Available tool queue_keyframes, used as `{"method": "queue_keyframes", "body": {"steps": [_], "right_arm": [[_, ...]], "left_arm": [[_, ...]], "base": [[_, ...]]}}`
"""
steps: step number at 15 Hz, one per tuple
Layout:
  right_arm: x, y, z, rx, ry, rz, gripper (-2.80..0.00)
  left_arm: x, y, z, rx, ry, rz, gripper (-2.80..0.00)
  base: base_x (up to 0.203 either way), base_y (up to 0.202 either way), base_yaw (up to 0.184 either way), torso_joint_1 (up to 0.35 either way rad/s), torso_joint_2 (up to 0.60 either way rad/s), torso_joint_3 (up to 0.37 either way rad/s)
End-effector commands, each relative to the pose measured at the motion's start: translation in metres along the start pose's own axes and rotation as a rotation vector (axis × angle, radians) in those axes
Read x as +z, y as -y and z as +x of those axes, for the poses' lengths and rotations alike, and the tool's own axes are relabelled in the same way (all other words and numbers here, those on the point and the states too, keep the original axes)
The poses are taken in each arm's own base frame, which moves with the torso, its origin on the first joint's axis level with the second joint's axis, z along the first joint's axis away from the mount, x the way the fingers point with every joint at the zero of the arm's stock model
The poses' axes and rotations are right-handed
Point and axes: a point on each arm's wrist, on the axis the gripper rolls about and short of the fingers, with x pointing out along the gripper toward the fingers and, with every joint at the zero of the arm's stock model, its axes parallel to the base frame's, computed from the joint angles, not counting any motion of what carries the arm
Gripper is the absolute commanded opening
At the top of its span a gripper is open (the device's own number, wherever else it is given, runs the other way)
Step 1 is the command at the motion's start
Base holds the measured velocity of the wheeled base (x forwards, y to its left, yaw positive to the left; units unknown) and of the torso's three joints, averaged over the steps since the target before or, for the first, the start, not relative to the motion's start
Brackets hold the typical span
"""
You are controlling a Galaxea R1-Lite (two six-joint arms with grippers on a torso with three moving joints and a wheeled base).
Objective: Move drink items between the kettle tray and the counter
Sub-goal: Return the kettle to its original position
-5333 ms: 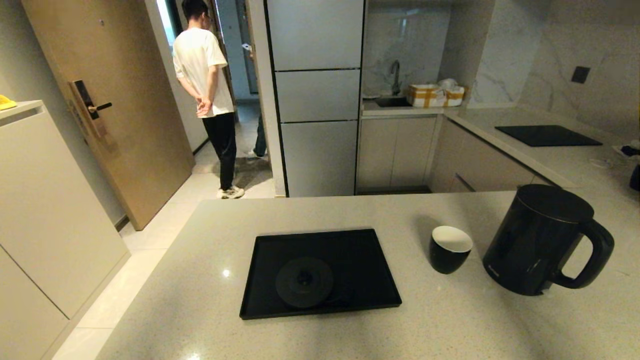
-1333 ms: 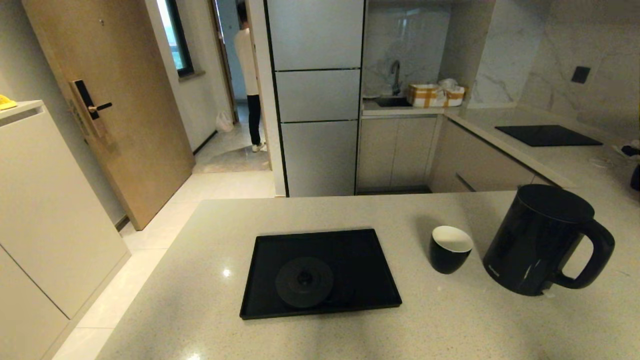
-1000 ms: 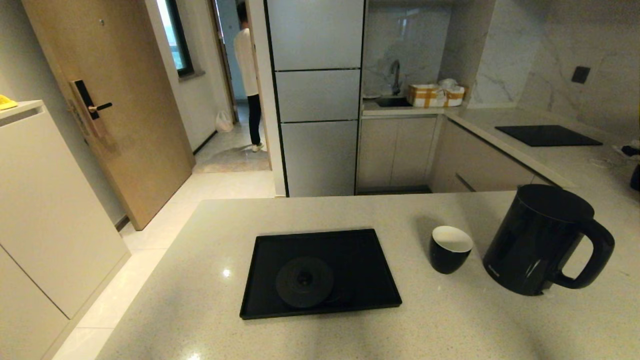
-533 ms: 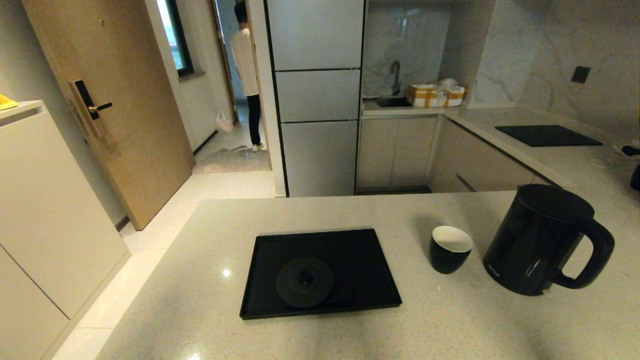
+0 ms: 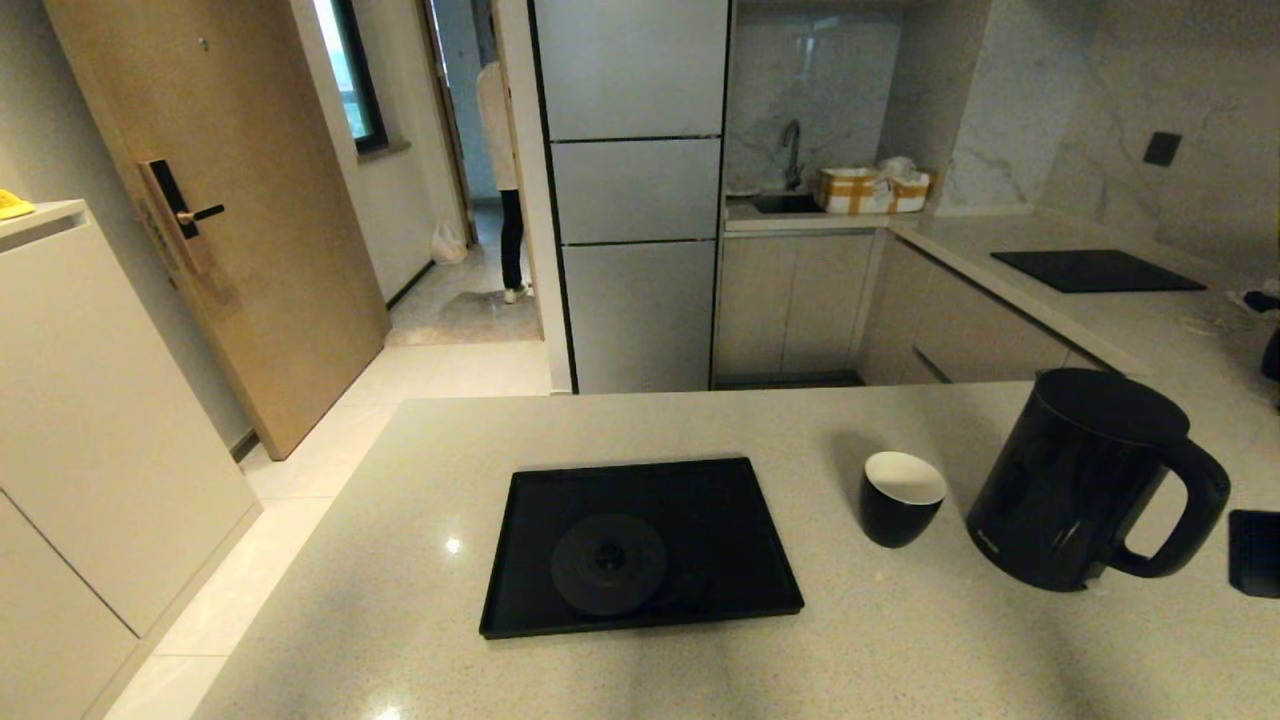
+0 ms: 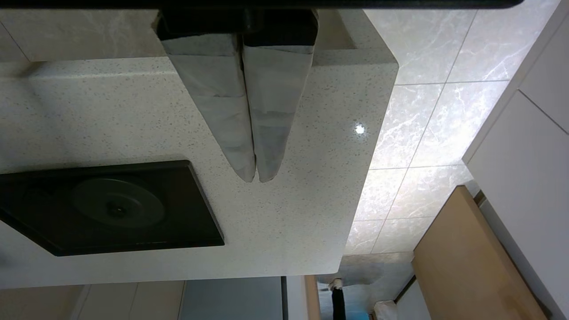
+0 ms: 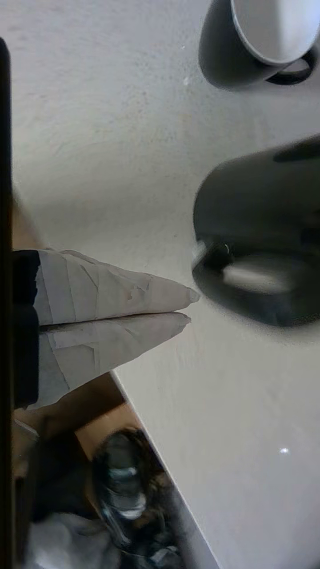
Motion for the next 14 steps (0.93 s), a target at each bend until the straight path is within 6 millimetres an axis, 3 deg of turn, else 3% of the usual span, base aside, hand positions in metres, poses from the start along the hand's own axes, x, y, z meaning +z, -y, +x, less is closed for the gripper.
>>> {"method": "queue_keyframes", "body": {"steps": [1, 7, 12, 14], "right_arm": [[-0.021, -0.045, 0.029, -0.012, -0.02, -0.026, -2.8], [-0.046, -0.09, 0.03, -0.227, 0.08, 0.028, -2.8], [-0.065, -0.095, 0.078, -0.334, 0.044, 0.083, -2.8], [-0.062, -0.087, 0.095, -0.385, 0.059, 0.152, -2.8]], "left_arm": [[0.0, 0.0, 0.0, 0.0, 0.0, 0.0, -2.8], [0.0, 0.0, 0.0, 0.0, 0.0, 0.0, -2.8], [0.0, 0.0, 0.0, 0.0, 0.0, 0.0, -2.8], [0.0, 0.0, 0.0, 0.0, 0.0, 0.0, -2.8]], "base": [[0.0, 0.0, 0.0, 0.0, 0.0, 0.0], [0.0, 0.0, 0.0, 0.0, 0.0, 0.0], [0.0, 0.0, 0.0, 0.0, 0.0, 0.0], [0.0, 0.0, 0.0, 0.0, 0.0, 0.0]]}}
